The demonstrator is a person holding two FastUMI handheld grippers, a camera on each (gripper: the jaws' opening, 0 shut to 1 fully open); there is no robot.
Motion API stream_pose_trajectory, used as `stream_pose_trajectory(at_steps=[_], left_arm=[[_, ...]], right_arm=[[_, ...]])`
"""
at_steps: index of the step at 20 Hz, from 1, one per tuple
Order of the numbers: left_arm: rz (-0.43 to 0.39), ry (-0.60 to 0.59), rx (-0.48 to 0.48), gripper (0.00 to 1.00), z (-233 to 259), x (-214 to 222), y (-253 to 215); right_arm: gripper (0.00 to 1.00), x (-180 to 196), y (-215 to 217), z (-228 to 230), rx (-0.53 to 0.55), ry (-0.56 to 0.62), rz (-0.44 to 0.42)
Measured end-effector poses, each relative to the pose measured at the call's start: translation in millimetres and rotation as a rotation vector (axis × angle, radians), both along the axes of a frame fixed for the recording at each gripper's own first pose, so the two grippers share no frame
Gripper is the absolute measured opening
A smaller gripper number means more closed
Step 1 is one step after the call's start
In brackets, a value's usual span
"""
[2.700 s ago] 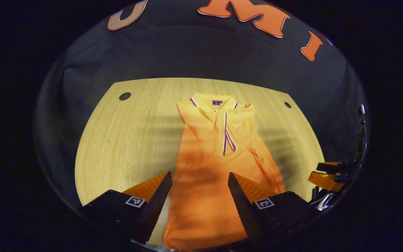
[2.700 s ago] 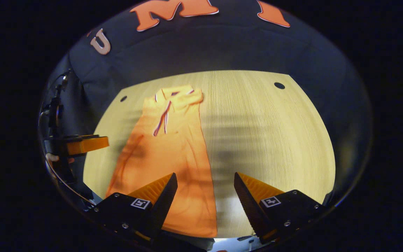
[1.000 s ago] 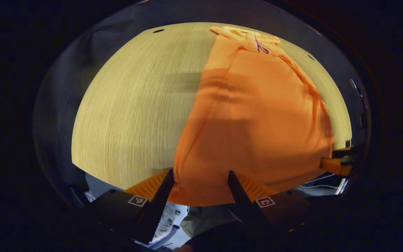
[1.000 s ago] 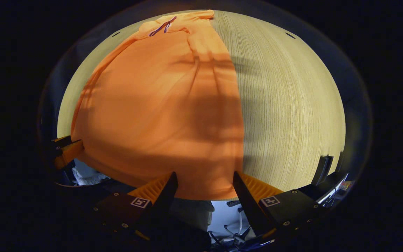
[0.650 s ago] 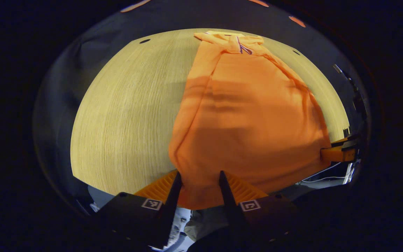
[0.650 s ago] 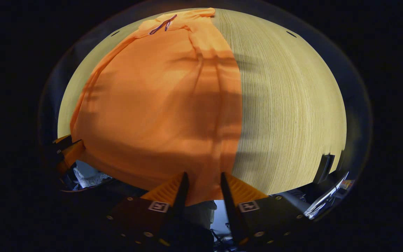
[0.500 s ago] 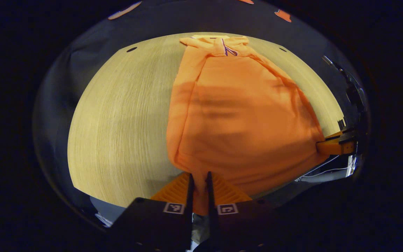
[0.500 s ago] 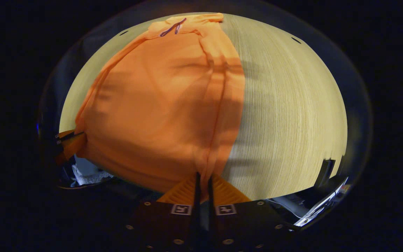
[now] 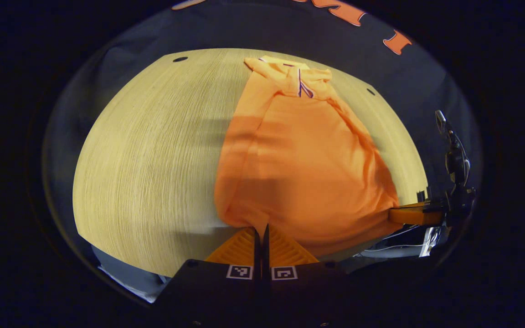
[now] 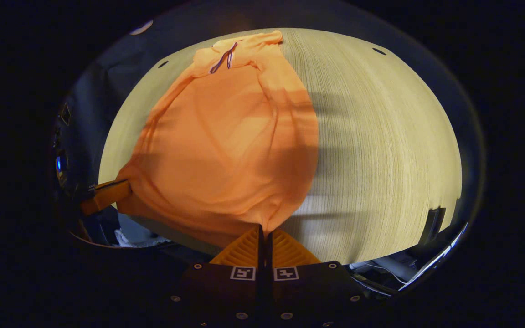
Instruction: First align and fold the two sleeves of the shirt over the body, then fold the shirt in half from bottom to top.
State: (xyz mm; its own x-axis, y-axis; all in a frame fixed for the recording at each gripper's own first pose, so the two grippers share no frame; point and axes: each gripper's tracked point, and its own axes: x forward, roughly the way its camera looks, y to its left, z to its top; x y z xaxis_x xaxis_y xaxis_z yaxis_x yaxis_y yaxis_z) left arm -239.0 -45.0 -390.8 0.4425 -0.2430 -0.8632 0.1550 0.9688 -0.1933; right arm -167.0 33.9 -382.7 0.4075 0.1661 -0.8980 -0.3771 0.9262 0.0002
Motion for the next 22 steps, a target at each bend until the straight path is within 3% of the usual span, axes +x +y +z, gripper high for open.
stream_pose_trajectory(at_steps=[11, 22], left_arm=[[-0.011, -0.216, -0.069, 0.01, 86.0, 98.5, -10.4], [-0.040, -0.350, -0.096, 0.00, 138.2, 216.7, -18.7]], right_arm=[[0.00, 73.0, 23.5, 93.4, 0.140, -0.169, -0.017], [0.00, 186.3, 52.2, 179.1, 0.153, -0.357, 0.034]])
